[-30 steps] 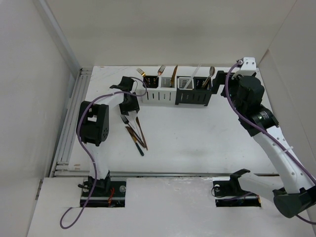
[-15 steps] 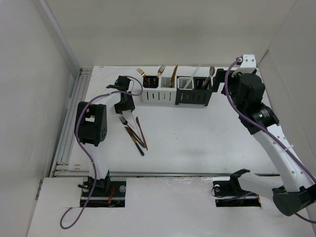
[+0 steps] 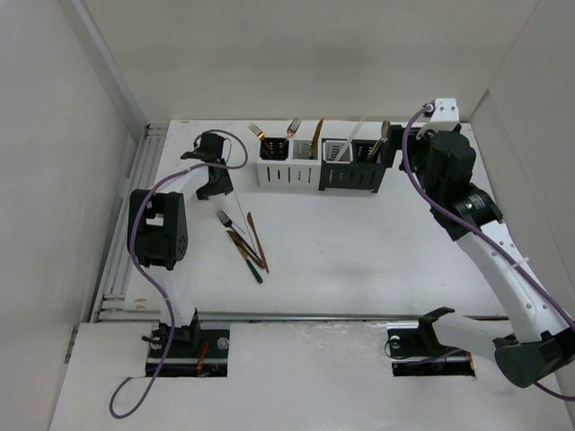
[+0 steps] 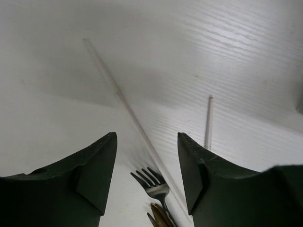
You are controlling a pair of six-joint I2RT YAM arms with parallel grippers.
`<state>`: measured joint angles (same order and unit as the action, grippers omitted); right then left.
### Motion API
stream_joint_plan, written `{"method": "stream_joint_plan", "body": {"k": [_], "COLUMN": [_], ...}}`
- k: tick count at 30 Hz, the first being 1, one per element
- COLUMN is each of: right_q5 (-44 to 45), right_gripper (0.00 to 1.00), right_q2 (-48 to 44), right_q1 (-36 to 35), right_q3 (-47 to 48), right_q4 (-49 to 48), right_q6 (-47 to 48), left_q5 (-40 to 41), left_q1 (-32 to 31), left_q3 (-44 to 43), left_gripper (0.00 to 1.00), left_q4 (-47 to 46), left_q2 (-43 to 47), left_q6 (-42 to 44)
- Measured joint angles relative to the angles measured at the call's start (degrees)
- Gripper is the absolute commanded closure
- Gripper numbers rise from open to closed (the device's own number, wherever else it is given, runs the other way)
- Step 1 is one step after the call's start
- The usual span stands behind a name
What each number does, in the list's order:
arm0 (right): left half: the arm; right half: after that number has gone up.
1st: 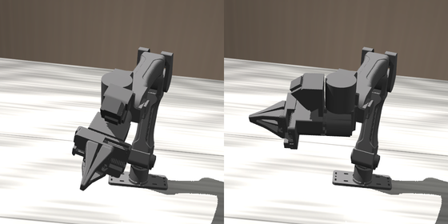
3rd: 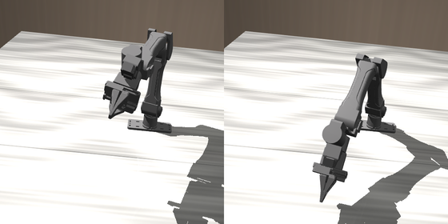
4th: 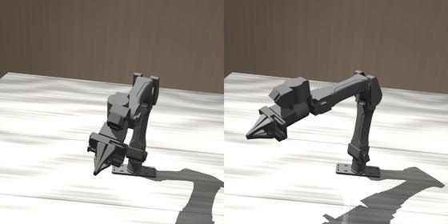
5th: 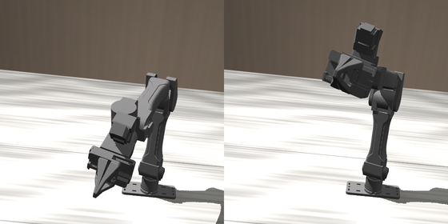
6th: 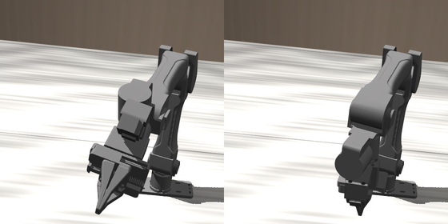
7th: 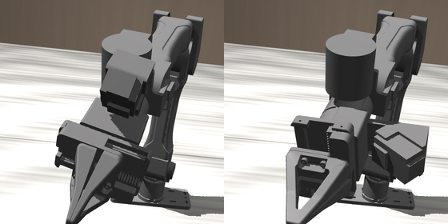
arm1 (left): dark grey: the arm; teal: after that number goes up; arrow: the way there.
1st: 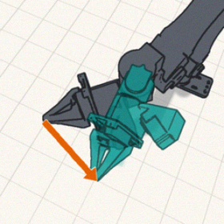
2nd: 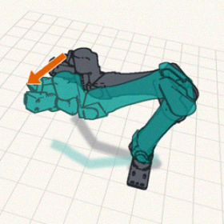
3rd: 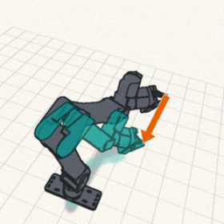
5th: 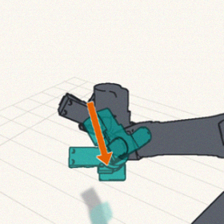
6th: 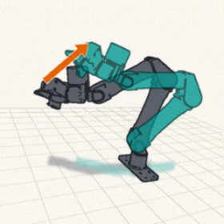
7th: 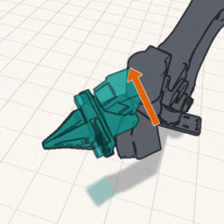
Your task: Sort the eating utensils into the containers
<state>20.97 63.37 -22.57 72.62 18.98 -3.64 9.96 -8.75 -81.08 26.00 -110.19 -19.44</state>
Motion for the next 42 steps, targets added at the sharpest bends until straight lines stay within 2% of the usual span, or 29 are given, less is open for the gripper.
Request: {"method": "stream_joint_plan", "body": {"k": [7,11,14,17,21,27,42], "right_q5": [-0.4,-0.4,-0.3,0.2,1.1,1.9,2.6], "right_gripper": [0.03,0.03,0.03,0.03,0.03,0.03,0.03], "right_q2": [0.0,0.0,0.0,0.0,-0.7,-1.7,-0.9], "right_q1": [0.0,-0.4,-0.4,-0.4,-0.4,-0.7,-1.5], "right_q3": [0.1,0.4,1.0,1.4,1.4,1.4,1.5], "right_q4": [0.0,0.1,0.1,0.1,0.2,0.1,-0.5], "right_q6": [0.0,0.0,0.0,-0.1,-0.6,-1.9,-3.7], "left_q5": [-1.4,-4.0,-5.9,-6.9,-9.0,-12.7,-20.0], "left_q1": [3.2,3.7,3.6,3.6,3.6,4.1,7.6], "left_q3": [1.5,1.5,1.5,1.1,-3.1,-11.0,-14.3], "left_gripper": [0.49,0.54,0.70,0.91,1.00,1.00,1.00], "left_q4": [0.9,0.2,-0.1,-0.2,0.6,0.4,1.9], "left_q2": [-2.8,-3.4,-3.5,-3.9,-6.8,-11.9,-12.1], "left_q6": [-1.2,-1.3,-1.0,-0.7,-1.0,-1.2,3.9]}}
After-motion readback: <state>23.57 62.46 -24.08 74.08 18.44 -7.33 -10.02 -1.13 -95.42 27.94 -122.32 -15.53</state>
